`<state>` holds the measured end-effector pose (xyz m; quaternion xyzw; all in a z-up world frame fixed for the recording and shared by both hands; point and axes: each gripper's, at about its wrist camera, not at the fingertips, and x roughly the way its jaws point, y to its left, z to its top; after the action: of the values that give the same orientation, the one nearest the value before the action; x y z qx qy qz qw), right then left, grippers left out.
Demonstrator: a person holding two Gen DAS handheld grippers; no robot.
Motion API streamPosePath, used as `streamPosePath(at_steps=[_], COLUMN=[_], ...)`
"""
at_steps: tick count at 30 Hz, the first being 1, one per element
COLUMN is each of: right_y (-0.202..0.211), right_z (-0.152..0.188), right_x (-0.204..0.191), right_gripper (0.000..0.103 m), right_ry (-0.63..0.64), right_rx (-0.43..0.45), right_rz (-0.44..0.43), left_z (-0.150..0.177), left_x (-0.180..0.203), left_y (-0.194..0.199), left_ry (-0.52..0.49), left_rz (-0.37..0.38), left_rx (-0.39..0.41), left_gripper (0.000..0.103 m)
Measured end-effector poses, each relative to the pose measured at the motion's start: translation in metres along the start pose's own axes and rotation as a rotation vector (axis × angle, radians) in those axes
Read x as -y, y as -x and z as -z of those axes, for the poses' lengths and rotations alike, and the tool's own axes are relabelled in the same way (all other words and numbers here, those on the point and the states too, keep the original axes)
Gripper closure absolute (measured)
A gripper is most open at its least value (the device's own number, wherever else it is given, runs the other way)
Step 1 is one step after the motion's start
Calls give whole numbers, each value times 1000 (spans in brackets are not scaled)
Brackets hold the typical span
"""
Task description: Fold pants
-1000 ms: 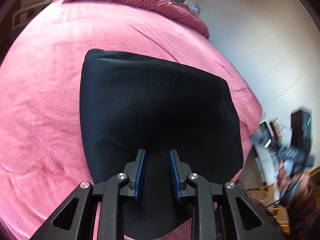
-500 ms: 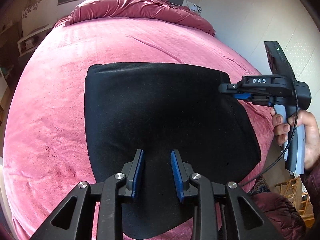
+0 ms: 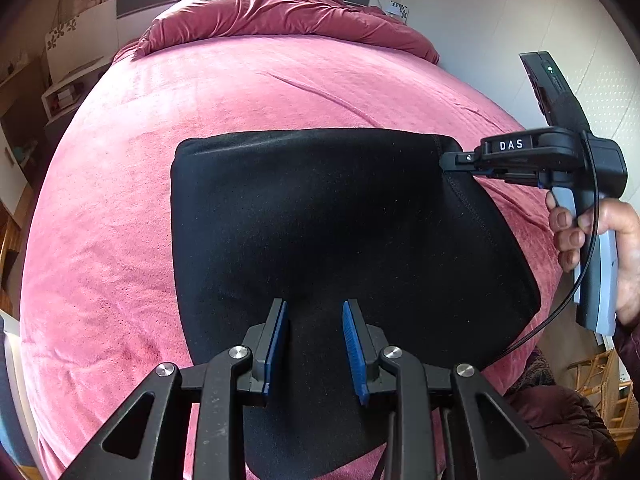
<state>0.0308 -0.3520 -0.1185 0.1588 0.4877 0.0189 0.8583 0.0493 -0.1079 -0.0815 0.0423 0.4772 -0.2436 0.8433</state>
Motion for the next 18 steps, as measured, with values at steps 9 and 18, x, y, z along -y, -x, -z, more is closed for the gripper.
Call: streamPosePath(at_steps=[9,18], right_y=[-33,-27], right_z=[0,2], right_x=[1,1], right_gripper=[97,96], right_ry=[9,12], right_rx=[-35,-32], right_rz=[25,24], left_z=[3,5], left_x=[15,23], left_y=[-11,3], left_ry=[-12,-21], left_rz=[-21,-9], left_rx=[-3,7], left_gripper=[74,67])
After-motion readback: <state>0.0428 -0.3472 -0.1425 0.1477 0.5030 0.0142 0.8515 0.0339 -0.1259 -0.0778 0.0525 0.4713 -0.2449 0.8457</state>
